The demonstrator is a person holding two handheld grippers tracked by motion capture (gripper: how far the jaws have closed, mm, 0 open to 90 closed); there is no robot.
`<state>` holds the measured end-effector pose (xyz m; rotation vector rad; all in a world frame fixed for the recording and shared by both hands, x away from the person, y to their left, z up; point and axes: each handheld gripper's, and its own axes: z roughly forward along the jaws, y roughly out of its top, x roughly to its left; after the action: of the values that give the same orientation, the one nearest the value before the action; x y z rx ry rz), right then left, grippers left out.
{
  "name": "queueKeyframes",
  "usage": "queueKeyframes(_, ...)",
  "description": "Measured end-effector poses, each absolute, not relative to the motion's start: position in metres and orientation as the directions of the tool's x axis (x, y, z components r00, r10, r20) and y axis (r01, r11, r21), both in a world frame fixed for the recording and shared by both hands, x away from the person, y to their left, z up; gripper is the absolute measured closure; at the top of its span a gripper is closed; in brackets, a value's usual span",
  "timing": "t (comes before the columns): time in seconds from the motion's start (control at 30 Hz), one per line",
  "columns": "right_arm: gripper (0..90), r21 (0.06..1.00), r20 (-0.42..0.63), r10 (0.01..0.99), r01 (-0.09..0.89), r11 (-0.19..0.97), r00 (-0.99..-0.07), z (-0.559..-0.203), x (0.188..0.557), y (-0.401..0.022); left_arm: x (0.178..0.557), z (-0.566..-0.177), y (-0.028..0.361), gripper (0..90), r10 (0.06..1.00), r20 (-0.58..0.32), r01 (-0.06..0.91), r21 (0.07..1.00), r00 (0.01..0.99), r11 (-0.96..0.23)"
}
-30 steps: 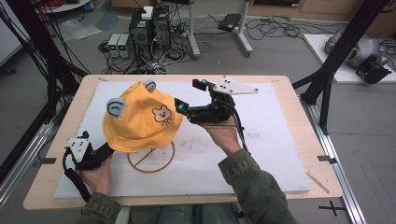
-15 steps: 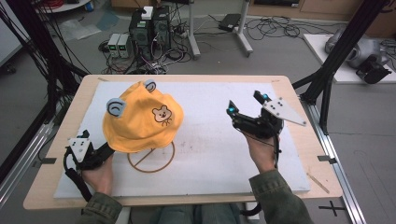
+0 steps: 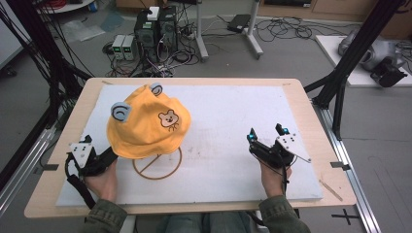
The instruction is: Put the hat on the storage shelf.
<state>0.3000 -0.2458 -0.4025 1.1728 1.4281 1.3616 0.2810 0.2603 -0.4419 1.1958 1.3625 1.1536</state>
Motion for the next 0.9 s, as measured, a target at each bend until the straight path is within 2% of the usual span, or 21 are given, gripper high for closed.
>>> queueKeyframes(0.13, 10.1, 0.996, 0.017, 0.977, 0.093, 0.003, -0.212, -0.4101, 0.3030, -0.2473, 0.2821, -0.4433, 0.2600, 15.3, 0.995, -0.076, 0.094, 0.992, -0.071, 0.082)
queueKeyframes(0.9, 10.1, 0.993, 0.051, 0.976, 0.117, -0.026, -0.211, -0.4123, 0.3041, -0.2497, 0.2823, -0.4430, 0.2572, 15.3, 0.995, -0.075, 0.099, 0.992, -0.058, 0.081)
